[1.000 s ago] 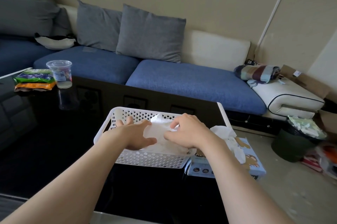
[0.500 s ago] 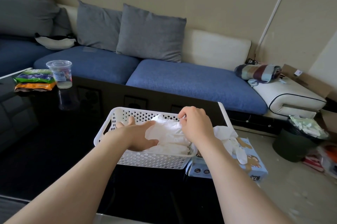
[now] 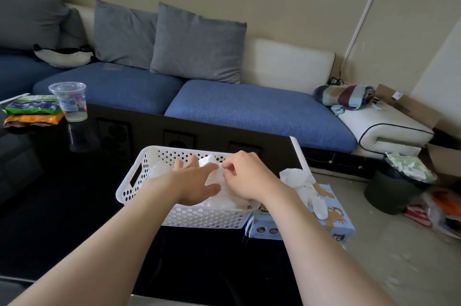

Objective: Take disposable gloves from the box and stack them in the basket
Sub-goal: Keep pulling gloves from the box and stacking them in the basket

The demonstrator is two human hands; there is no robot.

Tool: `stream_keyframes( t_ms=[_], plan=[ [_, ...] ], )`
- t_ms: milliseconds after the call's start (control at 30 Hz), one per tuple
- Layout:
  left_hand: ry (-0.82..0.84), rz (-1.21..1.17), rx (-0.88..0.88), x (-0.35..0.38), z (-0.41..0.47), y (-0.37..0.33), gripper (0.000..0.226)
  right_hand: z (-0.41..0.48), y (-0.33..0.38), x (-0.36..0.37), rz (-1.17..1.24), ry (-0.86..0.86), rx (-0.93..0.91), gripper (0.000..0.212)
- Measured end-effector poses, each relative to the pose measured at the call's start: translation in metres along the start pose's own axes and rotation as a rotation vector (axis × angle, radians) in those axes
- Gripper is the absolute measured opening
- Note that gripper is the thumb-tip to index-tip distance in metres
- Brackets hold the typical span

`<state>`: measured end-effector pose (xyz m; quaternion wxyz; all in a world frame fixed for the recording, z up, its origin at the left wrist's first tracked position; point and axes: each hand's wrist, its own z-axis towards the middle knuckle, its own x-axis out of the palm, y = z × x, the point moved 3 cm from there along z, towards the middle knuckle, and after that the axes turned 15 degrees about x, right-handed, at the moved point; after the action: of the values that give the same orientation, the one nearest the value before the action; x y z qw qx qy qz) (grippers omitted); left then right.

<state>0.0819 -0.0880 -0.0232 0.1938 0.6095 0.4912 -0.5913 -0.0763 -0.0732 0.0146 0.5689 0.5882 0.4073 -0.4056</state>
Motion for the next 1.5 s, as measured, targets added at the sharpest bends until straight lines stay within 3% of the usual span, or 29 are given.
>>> stream_keyframes(
  t_ms=[133, 267, 367, 567, 767, 900, 1100, 1267, 1367, 1433, 1500],
  plan=[
    [-0.051, -0.036, -0.006, -0.006, 0.000, -0.005, 0.071, -0.006, -0.012, -0.023, 0.129, -0.157, 0.063, 0.025],
    [-0.297, -0.031, 0.136, -0.017, 0.000, -0.028, 0.043, -0.014, -0.047, -0.049, 0.237, -0.320, 0.192, 0.023],
    [-0.388, -0.015, 0.252, -0.016, 0.003, -0.049, 0.026, -0.016, -0.082, -0.060, 0.244, -0.379, 0.308, 0.018],
    [-0.430, 0.041, 0.436, -0.007, 0.014, -0.092, 0.025, -0.020, -0.126, -0.056, 0.183, -0.150, 0.417, 0.027],
    [-0.414, 0.043, 0.482, 0.005, 0.033, -0.112, 0.028, -0.024, -0.151, -0.056, 0.178, -0.072, 0.342, 0.002],
    [-0.372, 0.068, 0.462, 0.012, 0.044, -0.117, 0.033, -0.024, -0.154, -0.058, 0.239, -0.151, 0.243, 0.021],
    [-0.367, 0.076, 0.440, 0.017, 0.054, -0.120, 0.020, -0.025, -0.157, -0.059, 0.231, -0.202, 0.206, 0.045],
    [-0.417, 0.059, 0.417, 0.014, 0.053, -0.120, 0.026, -0.027, -0.157, -0.056, 0.328, -0.193, 0.155, 0.015],
    [-0.465, 0.025, 0.423, 0.010, 0.050, -0.120, 0.030, -0.032, -0.146, -0.059, 0.421, -0.096, 0.102, 0.017],
    [-0.489, -0.023, 0.428, 0.008, 0.048, -0.120, 0.031, -0.034, -0.139, -0.059, 0.334, -0.063, 0.103, 0.025],
    [-0.505, -0.058, 0.425, 0.006, 0.047, -0.120, 0.030, -0.034, -0.135, -0.058, 0.301, -0.086, 0.097, 0.018]
  ],
)
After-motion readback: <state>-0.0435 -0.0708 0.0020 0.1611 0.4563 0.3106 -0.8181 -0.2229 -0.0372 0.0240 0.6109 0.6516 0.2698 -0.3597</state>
